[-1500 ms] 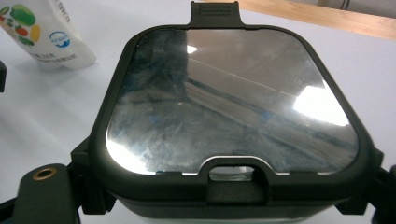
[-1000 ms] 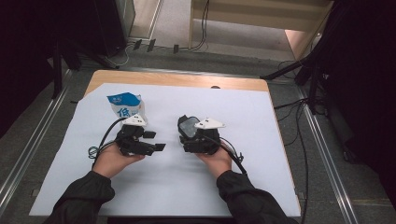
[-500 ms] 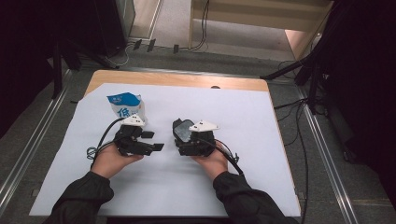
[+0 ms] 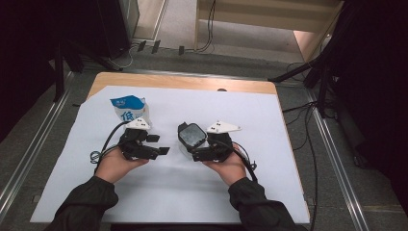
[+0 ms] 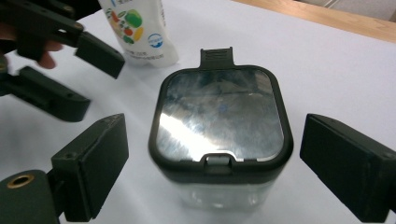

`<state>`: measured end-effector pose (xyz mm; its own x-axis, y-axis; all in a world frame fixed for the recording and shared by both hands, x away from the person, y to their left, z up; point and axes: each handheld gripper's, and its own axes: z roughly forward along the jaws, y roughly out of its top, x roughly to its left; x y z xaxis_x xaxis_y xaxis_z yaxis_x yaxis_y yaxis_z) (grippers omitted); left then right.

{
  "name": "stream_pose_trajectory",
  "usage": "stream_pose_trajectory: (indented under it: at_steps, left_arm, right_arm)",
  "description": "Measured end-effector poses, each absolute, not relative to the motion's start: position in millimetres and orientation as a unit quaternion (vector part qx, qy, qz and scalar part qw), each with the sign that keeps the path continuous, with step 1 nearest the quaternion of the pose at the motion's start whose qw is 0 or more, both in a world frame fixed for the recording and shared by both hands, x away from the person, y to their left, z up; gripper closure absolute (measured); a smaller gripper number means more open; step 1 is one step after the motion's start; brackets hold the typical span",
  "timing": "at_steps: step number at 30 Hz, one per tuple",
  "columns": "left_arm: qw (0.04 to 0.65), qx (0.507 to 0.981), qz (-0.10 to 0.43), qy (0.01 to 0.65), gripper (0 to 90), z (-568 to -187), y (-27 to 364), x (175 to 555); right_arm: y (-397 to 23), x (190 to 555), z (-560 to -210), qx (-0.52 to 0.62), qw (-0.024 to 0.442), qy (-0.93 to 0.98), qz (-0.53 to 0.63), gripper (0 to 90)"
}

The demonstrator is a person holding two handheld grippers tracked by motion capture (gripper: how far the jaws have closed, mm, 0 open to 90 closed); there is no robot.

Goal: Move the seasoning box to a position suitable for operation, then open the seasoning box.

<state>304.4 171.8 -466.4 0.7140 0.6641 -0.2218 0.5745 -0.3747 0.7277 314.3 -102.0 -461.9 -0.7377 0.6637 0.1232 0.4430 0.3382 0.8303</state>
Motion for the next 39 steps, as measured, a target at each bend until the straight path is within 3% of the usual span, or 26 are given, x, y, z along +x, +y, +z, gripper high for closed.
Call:
stream_pose_trajectory:
  at_steps: [6, 10, 13, 15, 24, 32, 39]
  left_arm:
    - [0.415, 0.833, 0.054, 0.362, 44.3, -468, 167, 305]
    - [0.412, 0.836, 0.058, 0.358, 50.5, -469, 162, 307]
    - [0.411, 0.838, 0.060, 0.353, 56.5, -473, 159, 309]
    - [0.419, 0.835, 0.055, 0.352, 66.7, -474, 160, 311]
    - [0.427, 0.827, 0.046, 0.362, 88.2, -471, 155, 320]
    - [0.420, 0.825, 0.040, 0.377, 89.0, -475, 149, 332]
    - [0.416, 0.825, 0.046, 0.381, 89.3, -476, 146, 331]
  right_arm:
    - [-123, 307, -453, 0.338, 0.115, 0.806, 0.472, 17.4]
    - [-139, 308, -449, 0.330, 0.142, 0.800, 0.481, 35.1]
    - [-147, 314, -450, 0.339, 0.132, 0.796, 0.484, 48.1]
    - [-149, 323, -456, 0.346, 0.111, 0.800, 0.477, 57.1]
    - [-153, 339, -469, 0.361, 0.101, 0.804, 0.461, 76.5]
    - [-156, 355, -477, 0.383, 0.075, 0.799, 0.457, 89.2]
    - [-147, 362, -485, 0.374, 0.070, 0.808, 0.451, 90.0]
